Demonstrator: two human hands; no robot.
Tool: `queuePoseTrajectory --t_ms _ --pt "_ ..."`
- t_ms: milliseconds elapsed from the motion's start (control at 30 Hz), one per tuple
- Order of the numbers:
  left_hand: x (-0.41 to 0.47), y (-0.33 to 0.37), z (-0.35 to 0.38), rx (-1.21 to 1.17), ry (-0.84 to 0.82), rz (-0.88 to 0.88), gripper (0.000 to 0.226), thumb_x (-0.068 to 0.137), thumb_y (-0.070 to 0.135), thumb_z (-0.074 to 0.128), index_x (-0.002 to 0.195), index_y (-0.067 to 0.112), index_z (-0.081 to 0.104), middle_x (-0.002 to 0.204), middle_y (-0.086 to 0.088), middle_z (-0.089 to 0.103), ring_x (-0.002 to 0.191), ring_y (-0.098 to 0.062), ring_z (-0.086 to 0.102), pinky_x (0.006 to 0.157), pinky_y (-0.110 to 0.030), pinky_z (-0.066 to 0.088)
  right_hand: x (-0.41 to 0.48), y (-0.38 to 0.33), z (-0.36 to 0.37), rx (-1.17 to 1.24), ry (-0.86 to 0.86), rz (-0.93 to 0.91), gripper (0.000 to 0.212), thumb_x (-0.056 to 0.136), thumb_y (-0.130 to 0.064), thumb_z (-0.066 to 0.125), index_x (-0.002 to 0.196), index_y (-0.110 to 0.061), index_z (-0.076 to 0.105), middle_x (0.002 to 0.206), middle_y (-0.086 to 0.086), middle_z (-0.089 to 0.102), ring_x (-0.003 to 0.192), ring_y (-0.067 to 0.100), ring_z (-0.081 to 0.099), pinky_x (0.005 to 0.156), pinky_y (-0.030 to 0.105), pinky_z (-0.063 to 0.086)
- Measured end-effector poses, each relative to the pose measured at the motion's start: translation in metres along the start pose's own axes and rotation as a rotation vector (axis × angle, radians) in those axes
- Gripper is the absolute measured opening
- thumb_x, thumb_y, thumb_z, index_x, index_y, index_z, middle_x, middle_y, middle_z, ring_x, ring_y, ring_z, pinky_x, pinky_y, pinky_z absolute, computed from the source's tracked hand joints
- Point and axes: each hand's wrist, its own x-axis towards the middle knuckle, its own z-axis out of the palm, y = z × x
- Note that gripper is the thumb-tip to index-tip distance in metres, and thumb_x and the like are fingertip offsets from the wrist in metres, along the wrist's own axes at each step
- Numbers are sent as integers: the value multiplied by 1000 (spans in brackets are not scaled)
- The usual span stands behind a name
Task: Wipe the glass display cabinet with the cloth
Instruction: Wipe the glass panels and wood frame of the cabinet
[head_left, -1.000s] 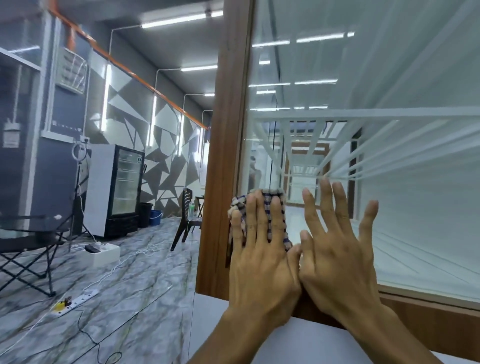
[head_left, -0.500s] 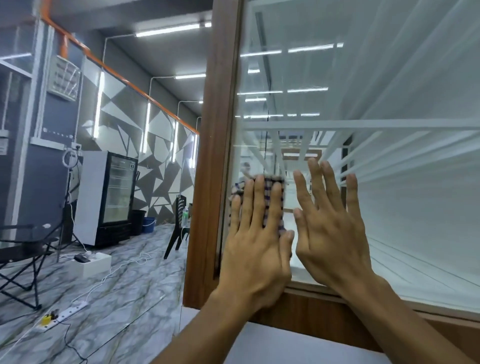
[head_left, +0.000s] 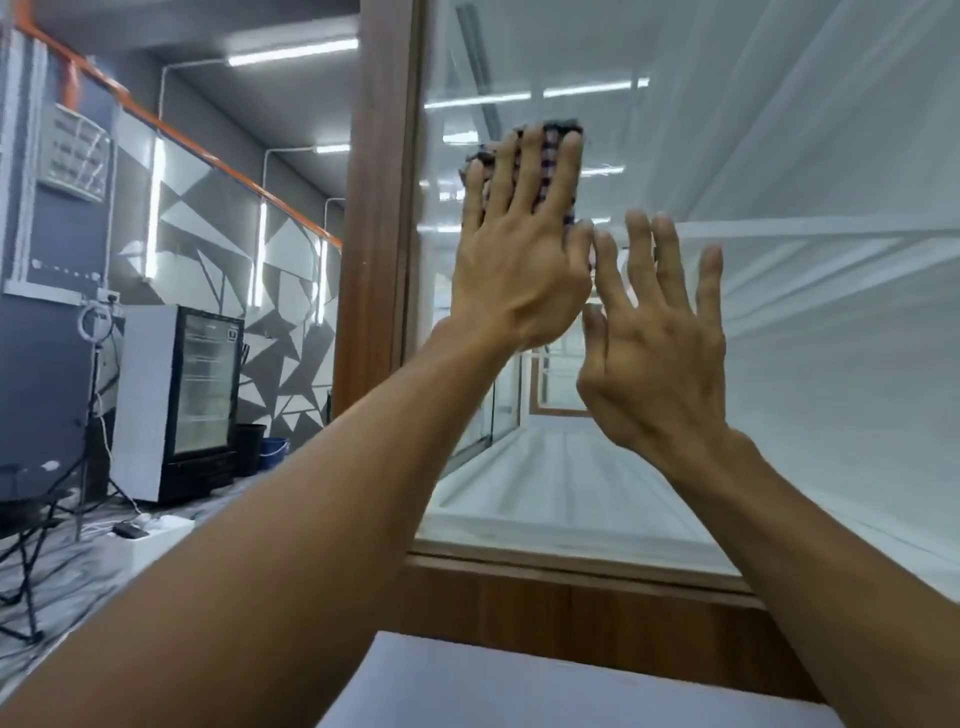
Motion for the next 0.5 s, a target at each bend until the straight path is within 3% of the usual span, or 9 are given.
queuePoseTrajectory --t_ms 133,267,367,500 --pt "-60 22 14 32 -18 257 63 107 37 29 165 19 12 173 -11 3 160 -27 -3 129 -48 -8 -36 22 -12 -38 -8 33 60 106 -31 22 162 -10 17 171 11 10 159 27 2 127 55 0" --pt "-116 26 18 93 -109 424 64 107 36 32 165 16 13 173 -12 3 160 -28 -2 129 -54 2 -76 47 -24 -45 -42 13 63 105 -32 25 162 -10 15 171 12 7 159 28 2 127 56 2" --pt "-133 22 21 81 -93 412 66 106 38 37 165 18 16 173 -11 4 160 -28 0 128 -57 7 -89 59 -28 -29 -38 -5 64 104 -32 31 162 -9 17 171 13 9 159 29 4 127 55 4" --pt "-134 30 26 -14 -16 215 71 102 40 44 164 19 19 173 -12 3 160 -30 -2 127 -59 5 -87 50 -29 5 -28 28 65 102 -29 31 162 -10 16 171 11 6 159 28 0 127 57 3"
